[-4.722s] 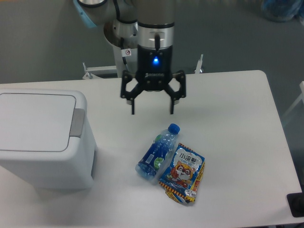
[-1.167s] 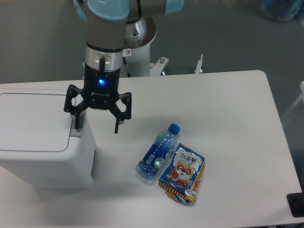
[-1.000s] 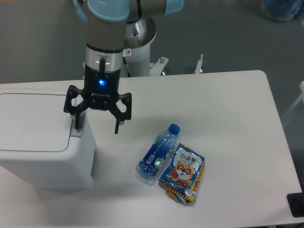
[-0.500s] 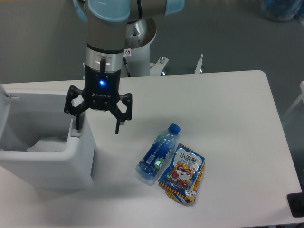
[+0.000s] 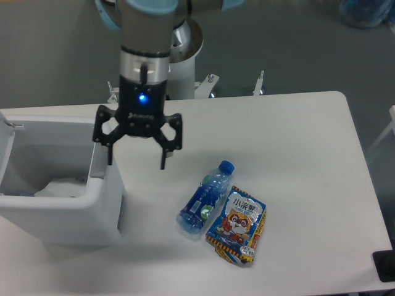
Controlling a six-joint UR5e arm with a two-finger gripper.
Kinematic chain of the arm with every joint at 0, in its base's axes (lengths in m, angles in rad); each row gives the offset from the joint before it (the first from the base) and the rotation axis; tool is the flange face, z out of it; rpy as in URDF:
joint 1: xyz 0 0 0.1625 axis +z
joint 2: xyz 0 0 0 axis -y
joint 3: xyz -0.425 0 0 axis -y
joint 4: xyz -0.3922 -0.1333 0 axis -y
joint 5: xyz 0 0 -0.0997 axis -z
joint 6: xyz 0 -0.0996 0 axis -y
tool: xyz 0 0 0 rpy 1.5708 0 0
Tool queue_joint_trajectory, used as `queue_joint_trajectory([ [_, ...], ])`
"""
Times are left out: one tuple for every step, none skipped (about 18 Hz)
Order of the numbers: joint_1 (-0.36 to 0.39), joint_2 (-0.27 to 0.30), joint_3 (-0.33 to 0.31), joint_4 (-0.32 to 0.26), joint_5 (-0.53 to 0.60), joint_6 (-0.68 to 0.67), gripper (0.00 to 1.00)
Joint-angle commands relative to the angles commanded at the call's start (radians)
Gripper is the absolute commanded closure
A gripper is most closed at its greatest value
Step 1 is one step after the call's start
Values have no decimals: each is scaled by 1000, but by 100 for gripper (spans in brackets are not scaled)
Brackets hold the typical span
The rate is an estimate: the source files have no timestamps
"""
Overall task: Open the trash can
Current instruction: 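Lift the gripper up away from the opened lid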
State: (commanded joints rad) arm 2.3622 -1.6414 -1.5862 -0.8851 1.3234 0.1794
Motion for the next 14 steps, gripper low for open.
queue_joint_trajectory([
  [12,0,2,3,58,8,0],
  [29,0,3,3,100,20,0],
  [46,0,3,3,117,52,0],
  [64,-1,2,2,122,101,0],
  [87,-3,0,-2,129,162,0],
  [104,-6,-8,-3,148,223,0],
  [115,-9,-12,-5,177,288,0],
  [127,-12,-14,-9,210,343,0],
  [143,-15,-15,-9,235,391,0],
  [153,-26,-15,-11,243,426,0],
  [160,-41,-15,-11,243,451,0],
  [175,-47,-18,-11,243,468,0],
  [189,-49,-21,-11,243,482,0],
  [193,-51,-23,-9,241,492,0],
])
